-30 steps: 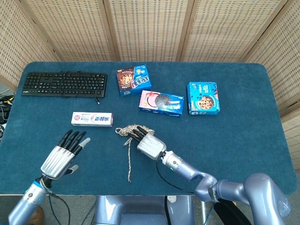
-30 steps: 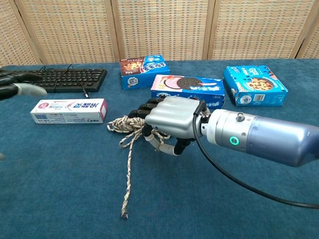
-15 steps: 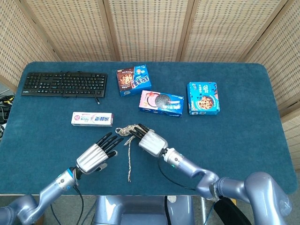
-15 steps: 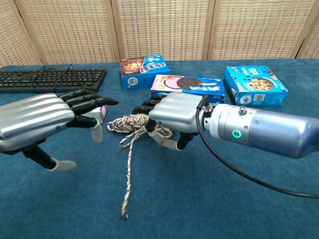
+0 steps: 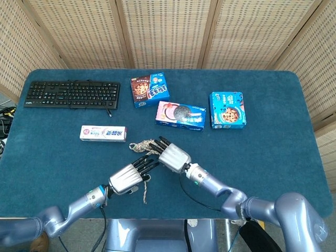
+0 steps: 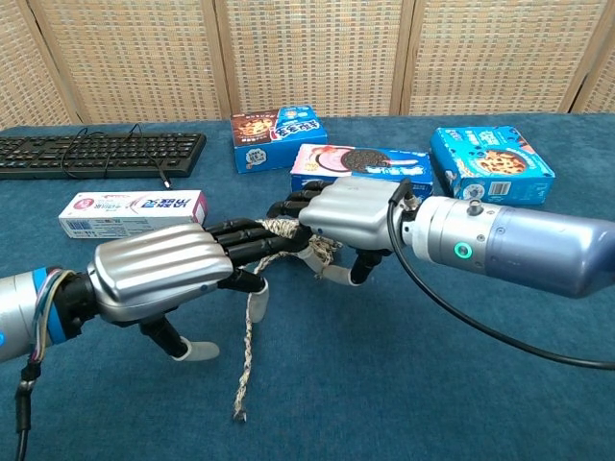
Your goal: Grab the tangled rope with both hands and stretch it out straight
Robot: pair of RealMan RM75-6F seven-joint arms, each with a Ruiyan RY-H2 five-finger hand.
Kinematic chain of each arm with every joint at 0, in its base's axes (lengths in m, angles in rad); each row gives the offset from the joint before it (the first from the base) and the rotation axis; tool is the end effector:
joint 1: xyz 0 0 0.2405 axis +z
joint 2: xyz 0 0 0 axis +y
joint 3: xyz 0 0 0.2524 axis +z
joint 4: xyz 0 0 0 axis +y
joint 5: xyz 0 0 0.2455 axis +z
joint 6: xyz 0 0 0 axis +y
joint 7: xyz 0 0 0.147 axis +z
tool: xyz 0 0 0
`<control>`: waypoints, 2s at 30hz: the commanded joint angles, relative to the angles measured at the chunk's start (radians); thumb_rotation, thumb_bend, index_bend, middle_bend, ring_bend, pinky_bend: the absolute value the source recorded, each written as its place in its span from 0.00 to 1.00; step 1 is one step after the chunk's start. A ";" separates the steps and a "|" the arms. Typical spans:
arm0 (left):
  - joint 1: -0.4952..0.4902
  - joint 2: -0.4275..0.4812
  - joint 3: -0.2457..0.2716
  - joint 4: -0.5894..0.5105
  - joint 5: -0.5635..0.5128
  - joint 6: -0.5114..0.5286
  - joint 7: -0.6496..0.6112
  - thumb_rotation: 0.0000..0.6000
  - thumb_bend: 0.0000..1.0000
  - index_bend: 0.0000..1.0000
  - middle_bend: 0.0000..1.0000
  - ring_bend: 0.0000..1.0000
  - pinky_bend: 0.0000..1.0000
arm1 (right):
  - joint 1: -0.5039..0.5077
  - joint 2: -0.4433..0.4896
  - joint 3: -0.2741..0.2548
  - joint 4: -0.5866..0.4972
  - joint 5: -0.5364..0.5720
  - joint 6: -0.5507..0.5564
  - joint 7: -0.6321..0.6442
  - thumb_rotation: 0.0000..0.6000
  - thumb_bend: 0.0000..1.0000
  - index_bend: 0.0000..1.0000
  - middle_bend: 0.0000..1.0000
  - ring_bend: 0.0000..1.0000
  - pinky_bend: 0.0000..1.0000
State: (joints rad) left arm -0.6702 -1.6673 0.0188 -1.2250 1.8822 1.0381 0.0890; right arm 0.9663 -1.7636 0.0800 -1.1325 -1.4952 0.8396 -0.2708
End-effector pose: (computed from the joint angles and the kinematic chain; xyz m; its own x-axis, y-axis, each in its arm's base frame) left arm -0.1580 0.2714 -0.1059 0.6391 0.0904 0.7638 0.4735 -0.8288 -0.2981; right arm -0.0842 -0.3565 -0.1297 0.7199 -0.0402 0.6929 -0.4630 -0.7715 0.4363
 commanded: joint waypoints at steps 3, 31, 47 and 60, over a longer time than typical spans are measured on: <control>-0.013 -0.037 0.017 0.039 -0.011 -0.007 -0.015 1.00 0.25 0.46 0.00 0.00 0.00 | -0.002 -0.004 -0.001 0.012 -0.002 0.002 0.014 1.00 0.51 0.64 0.04 0.00 0.00; -0.032 -0.125 0.065 0.150 -0.066 0.013 -0.024 1.00 0.36 0.56 0.00 0.00 0.00 | -0.014 -0.015 -0.017 0.048 -0.028 0.017 0.053 1.00 0.52 0.64 0.04 0.00 0.00; -0.043 -0.129 0.079 0.151 -0.089 0.013 -0.001 1.00 0.54 0.60 0.00 0.00 0.00 | -0.017 -0.021 -0.022 0.060 -0.038 0.019 0.064 1.00 0.52 0.64 0.04 0.00 0.00; -0.029 -0.086 0.090 0.142 -0.100 0.055 -0.016 1.00 0.54 0.68 0.00 0.00 0.00 | -0.029 -0.015 -0.022 0.078 -0.051 0.050 0.074 1.00 0.52 0.66 0.04 0.00 0.00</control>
State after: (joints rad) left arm -0.7032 -1.7601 0.1064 -1.0817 1.7827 1.0863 0.0762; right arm 0.9389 -1.7806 0.0573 -1.0559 -1.5447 0.8871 -0.1983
